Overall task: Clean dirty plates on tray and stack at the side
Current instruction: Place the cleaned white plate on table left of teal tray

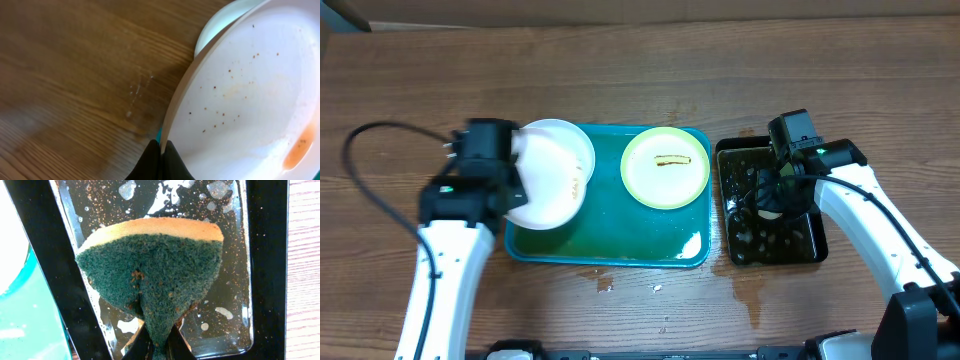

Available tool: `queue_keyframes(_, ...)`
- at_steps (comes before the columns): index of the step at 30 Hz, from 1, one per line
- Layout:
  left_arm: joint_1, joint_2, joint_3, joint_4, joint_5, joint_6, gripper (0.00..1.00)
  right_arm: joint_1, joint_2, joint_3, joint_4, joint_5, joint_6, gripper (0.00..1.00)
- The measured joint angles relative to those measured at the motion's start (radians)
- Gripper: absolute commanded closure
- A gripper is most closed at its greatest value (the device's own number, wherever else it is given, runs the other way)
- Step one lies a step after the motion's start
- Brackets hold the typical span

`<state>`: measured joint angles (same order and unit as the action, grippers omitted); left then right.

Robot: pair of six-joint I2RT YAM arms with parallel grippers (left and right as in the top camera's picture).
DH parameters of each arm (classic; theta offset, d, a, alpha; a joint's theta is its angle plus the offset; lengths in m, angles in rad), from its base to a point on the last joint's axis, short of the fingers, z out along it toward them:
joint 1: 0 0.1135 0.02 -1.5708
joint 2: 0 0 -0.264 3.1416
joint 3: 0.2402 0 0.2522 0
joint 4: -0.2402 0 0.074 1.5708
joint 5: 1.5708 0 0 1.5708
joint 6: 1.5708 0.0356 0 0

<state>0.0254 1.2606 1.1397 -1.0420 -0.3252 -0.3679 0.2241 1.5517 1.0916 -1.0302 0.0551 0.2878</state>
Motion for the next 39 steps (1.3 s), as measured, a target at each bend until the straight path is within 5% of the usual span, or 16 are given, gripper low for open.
queue_keyframes(10, 0.467, 0.060, 0.000, 0.068, 0.205, -0.043, 0.96, 0.000, 0.000, 0.000, 0.000, -0.004, -0.001, 0.96)
queue_keyframes(21, 0.638, 0.278, 0.000, 0.183, 0.233, -0.094, 0.94, 0.000, 0.000, 0.000, -0.003, -0.021, 0.000, 0.96)
queue_keyframes(25, 0.652, 0.336, 0.000, 0.212, 0.245, -0.100, 0.71, 0.000, 0.000, 0.000, -0.002, -0.023, 0.000, 0.96)
queue_keyframes(27, 0.652, 0.346, 0.000, 0.224, 0.273, -0.104, 0.48, 0.000, 0.000, 0.000, -0.003, -0.023, -0.001, 0.96)
queue_keyframes(34, 0.628, 0.346, 0.003, 0.238, 0.457, -0.058, 0.42, 0.000, 0.000, 0.000, -0.003, -0.023, 0.000, 0.96)
queue_keyframes(37, 0.562, 0.346, 0.005, 0.240, 0.503, -0.032, 0.28, 0.000, 0.000, 0.000, -0.003, -0.024, -0.001, 0.96)
queue_keyframes(39, 0.494, 0.346, 0.005, 0.263, 0.526, -0.004, 0.28, 0.000, 0.000, 0.000, -0.004, -0.023, 0.000, 0.96)
